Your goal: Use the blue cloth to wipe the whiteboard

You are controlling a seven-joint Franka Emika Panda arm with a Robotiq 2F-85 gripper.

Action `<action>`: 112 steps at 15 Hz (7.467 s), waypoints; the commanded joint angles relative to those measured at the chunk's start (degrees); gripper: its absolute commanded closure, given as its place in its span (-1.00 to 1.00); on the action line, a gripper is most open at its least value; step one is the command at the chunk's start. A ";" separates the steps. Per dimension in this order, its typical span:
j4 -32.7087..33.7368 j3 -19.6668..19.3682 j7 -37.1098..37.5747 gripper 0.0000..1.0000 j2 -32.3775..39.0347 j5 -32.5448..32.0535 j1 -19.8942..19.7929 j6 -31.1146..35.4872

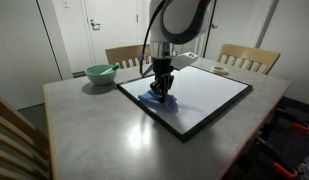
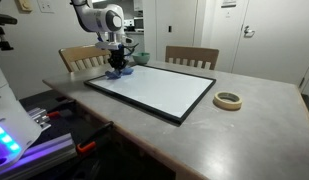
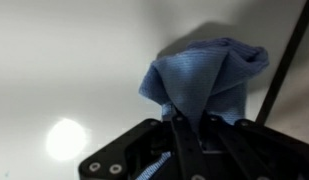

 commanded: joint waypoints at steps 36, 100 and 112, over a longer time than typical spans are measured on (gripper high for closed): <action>26.27 -5.34 -2.13 0.94 15.86 -3.17 -1.52 -5.73; -23.31 5.04 -3.13 0.94 -4.67 12.07 -8.44 20.85; -29.48 7.46 -4.69 0.94 -8.60 16.07 -11.85 21.52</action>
